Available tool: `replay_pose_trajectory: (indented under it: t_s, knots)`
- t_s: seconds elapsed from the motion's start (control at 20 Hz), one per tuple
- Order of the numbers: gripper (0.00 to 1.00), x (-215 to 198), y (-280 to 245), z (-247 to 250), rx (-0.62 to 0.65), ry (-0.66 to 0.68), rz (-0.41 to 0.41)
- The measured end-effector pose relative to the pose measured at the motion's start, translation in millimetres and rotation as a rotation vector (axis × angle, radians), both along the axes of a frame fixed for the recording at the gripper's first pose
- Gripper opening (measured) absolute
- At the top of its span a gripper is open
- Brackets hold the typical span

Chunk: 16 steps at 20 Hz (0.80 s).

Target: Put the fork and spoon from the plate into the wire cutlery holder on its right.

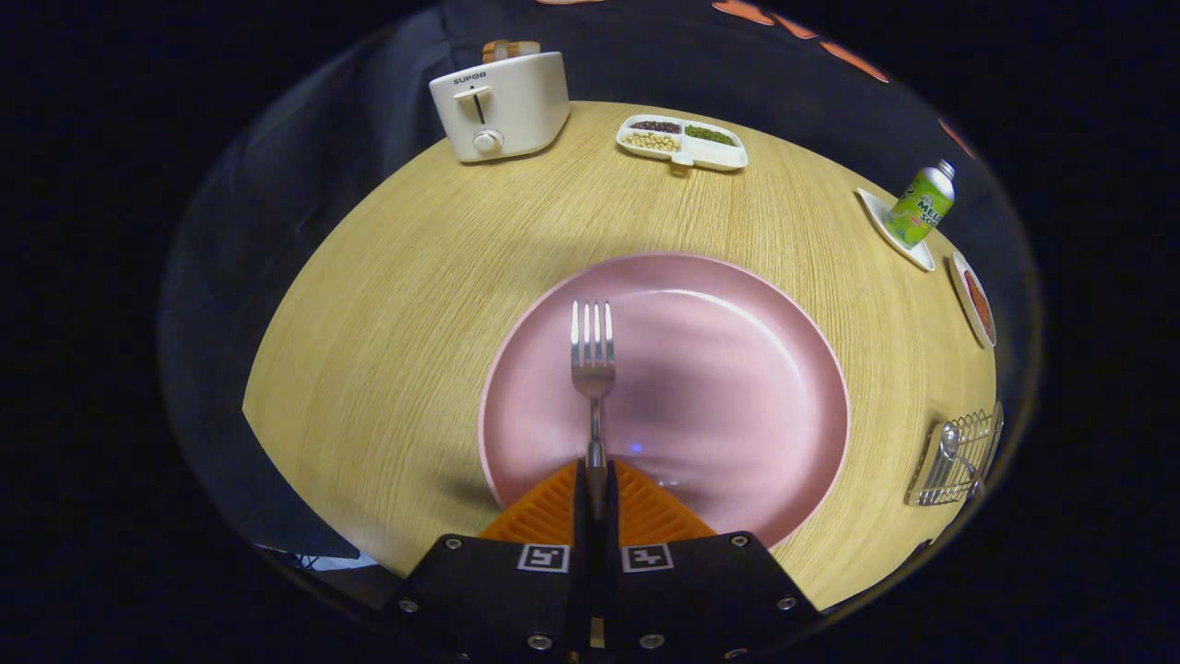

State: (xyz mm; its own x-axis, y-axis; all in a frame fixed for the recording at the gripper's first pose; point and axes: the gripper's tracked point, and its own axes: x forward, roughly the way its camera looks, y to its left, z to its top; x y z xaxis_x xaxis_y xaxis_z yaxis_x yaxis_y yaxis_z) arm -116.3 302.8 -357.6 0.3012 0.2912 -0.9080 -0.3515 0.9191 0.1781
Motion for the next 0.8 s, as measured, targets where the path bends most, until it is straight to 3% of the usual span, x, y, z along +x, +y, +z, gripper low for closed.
replay_pose_trajectory:
  t_s: [0.2,0.8]
  knots:
    - [0.06,12,-16,7,0.034,-0.018,0.004]
    - [0.06,60,-126,77,0.029,-0.232,-0.172]
